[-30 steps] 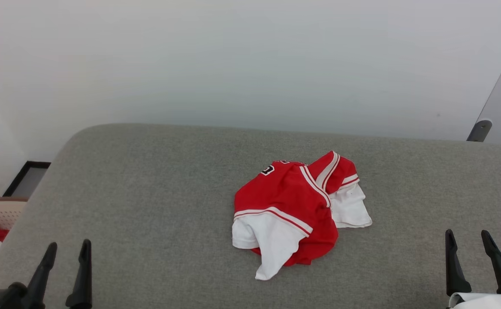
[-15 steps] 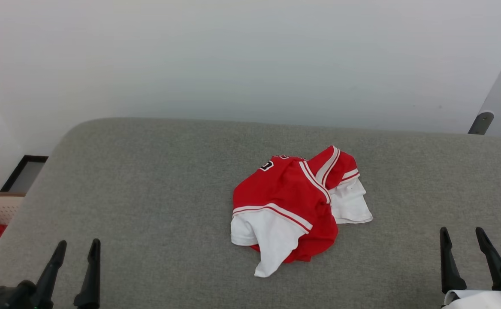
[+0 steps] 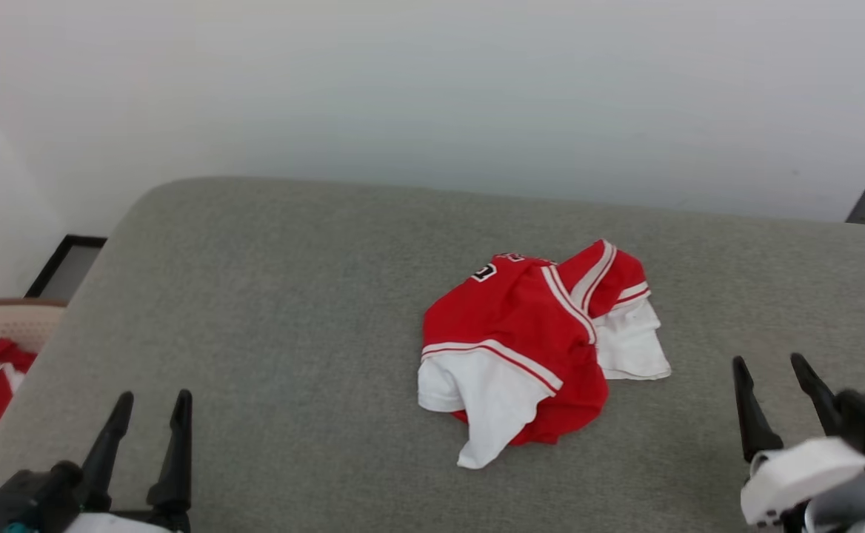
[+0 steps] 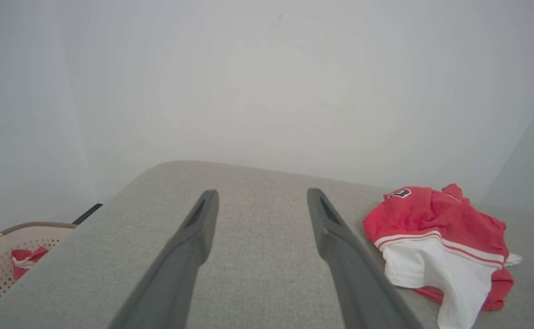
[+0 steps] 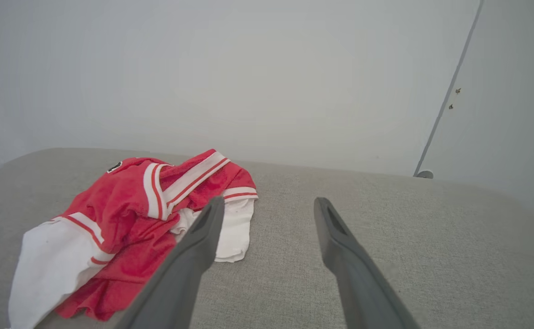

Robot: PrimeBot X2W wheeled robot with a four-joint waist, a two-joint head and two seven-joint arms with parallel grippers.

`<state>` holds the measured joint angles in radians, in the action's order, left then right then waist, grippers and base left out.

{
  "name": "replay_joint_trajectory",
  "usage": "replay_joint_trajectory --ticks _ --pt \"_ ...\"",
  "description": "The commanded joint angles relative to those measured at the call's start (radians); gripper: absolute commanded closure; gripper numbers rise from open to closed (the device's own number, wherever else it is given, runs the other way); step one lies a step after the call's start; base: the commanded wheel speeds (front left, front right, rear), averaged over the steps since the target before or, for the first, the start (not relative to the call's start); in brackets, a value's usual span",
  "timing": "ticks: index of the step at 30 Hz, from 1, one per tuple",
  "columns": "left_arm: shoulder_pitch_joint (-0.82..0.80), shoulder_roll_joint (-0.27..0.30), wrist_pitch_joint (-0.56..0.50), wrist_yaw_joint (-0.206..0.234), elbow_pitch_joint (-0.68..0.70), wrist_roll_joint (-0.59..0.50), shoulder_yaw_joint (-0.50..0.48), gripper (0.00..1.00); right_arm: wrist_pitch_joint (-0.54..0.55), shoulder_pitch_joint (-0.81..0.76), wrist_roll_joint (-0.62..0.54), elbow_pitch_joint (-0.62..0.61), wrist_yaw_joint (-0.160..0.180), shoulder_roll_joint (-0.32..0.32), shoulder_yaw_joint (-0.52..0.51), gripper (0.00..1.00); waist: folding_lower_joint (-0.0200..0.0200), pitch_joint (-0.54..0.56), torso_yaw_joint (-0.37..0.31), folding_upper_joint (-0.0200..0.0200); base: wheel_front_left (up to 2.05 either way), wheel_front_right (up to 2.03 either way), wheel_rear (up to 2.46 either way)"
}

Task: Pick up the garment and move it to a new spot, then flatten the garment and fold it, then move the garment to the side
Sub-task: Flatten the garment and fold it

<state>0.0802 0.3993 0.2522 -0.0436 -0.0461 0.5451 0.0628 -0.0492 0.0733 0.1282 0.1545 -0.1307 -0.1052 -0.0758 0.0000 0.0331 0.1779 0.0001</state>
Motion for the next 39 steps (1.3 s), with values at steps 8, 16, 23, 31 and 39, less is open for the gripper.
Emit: replay_joint_trajectory --ticks 8,16,23,31,39 --pt "-0.076 -0.044 0.009 0.008 -0.007 -0.025 0.018 0.0 0.172 0.146 0.011 0.065 0.0 -0.052 0.0 0.0 0.0 -0.102 0.093 -0.0001 0.0 0.0 0.0" --pt "-0.153 -0.102 0.013 -0.016 -0.039 -0.045 0.024 0.0 0.386 0.276 0.023 0.179 0.0 -0.07 -0.04 0.0 0.0 -0.198 0.166 -0.0001 0.0 0.0 0.0" --pt "-0.203 -0.16 0.012 -0.045 -0.058 -0.075 0.011 0.0 0.544 0.355 0.017 0.277 0.0 -0.079 -0.051 0.0 0.0 -0.258 0.212 -0.0001 0.0 0.0 0.0" --pt "-0.218 -0.194 0.012 -0.068 -0.081 -0.101 -0.015 0.0 0.676 0.375 0.008 0.372 -0.001 -0.068 -0.007 0.64 0.0 -0.27 0.219 -0.0001 0.0 0.0 0.0" --pt "-0.205 -0.203 0.012 -0.08 -0.095 -0.119 -0.053 0.0 0.656 0.393 0.053 0.335 0.0 -0.12 0.034 1.0 0.0 -0.239 0.182 -0.0001 0.0 0.0 0.0"
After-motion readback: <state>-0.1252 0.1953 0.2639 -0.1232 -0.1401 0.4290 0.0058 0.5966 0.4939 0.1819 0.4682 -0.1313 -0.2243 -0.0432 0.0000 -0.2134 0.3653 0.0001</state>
